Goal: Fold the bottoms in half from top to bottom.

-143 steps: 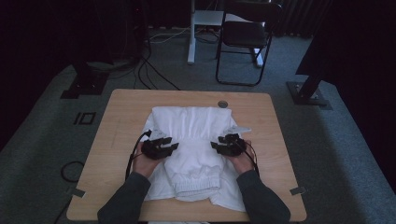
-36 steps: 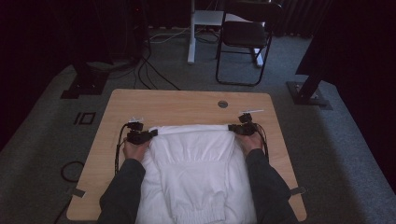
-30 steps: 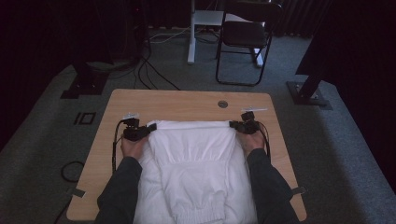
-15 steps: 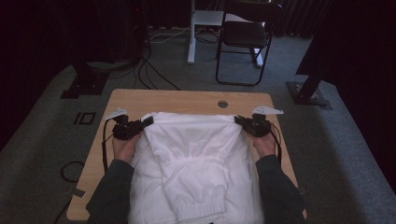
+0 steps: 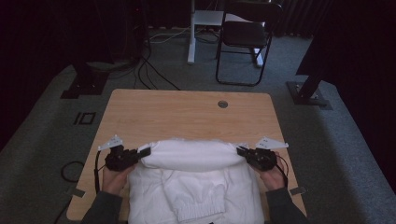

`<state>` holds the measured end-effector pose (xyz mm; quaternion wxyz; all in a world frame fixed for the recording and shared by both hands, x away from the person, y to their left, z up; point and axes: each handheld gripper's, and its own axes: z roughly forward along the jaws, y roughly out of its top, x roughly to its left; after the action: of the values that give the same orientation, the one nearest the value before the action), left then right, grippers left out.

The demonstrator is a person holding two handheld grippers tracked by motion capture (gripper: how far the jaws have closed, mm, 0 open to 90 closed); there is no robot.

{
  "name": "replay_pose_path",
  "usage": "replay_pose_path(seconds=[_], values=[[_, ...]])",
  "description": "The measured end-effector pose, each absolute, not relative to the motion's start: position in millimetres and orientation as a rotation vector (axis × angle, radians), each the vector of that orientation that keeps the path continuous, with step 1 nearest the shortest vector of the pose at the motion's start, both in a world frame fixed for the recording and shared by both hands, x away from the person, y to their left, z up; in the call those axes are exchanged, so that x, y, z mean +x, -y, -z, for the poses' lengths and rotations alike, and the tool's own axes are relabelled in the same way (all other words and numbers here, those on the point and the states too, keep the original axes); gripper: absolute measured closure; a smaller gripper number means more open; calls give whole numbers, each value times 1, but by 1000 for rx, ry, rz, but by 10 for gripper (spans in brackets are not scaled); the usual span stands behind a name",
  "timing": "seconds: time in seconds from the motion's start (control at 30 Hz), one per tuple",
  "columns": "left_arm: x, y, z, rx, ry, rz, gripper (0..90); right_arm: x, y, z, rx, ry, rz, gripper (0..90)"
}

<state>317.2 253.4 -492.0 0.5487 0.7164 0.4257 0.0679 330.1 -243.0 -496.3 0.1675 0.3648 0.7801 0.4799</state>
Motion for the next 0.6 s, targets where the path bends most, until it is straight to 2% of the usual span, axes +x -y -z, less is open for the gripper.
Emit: replay_pose_path(seconds=[0.23, 0.27, 0.4, 0.6], values=[[287, -248, 528, 1812, -1064, -101, 781, 309, 243, 522, 1081, -2298, -1307, 842], [282, -241, 538, 1887, -1079, -127, 780, 305, 241, 532, 1094, -2328, -1278, 842], [285, -227, 549, 1982, -1117, -177, 780, 306, 235, 547, 1114, -2402, -1186, 840], [291, -214, 549, 2053, -1105, -300, 782, 312, 222, 554, 1096, -2442, -1076, 840]])
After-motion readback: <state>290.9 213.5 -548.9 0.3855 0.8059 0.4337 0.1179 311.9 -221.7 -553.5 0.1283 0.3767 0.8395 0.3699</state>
